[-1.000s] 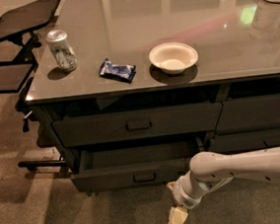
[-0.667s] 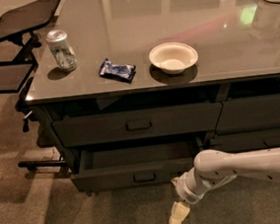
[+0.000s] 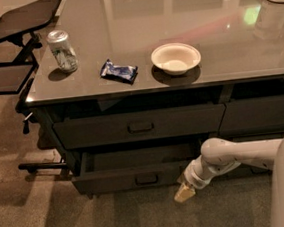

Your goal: Close middle drawer

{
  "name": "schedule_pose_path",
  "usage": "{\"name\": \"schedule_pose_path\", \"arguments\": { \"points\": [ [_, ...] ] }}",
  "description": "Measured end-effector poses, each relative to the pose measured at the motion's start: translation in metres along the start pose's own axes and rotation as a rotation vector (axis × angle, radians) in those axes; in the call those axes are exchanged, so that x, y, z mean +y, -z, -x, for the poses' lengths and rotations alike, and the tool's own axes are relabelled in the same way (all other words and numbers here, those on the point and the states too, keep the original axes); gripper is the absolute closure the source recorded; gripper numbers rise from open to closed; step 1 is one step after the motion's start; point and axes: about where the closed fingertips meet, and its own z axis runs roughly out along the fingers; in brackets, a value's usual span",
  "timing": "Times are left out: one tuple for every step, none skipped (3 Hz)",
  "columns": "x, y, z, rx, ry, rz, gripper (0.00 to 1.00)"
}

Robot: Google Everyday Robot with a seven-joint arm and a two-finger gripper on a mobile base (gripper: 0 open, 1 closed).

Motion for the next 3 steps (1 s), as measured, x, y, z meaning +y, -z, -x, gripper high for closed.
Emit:
{"name": "schedule_pose_path", "arguments": {
  "points": [
    [-0.029, 0.007, 0.007, -0.006, 0.020, -0.041, 0.41],
    [-0.038, 0.014, 0.019, -0.012, 0.050, -0.076, 0.17],
    [-0.051, 0.026, 0.038, -0.022, 0.081, -0.136, 0.00]
  ]
}}
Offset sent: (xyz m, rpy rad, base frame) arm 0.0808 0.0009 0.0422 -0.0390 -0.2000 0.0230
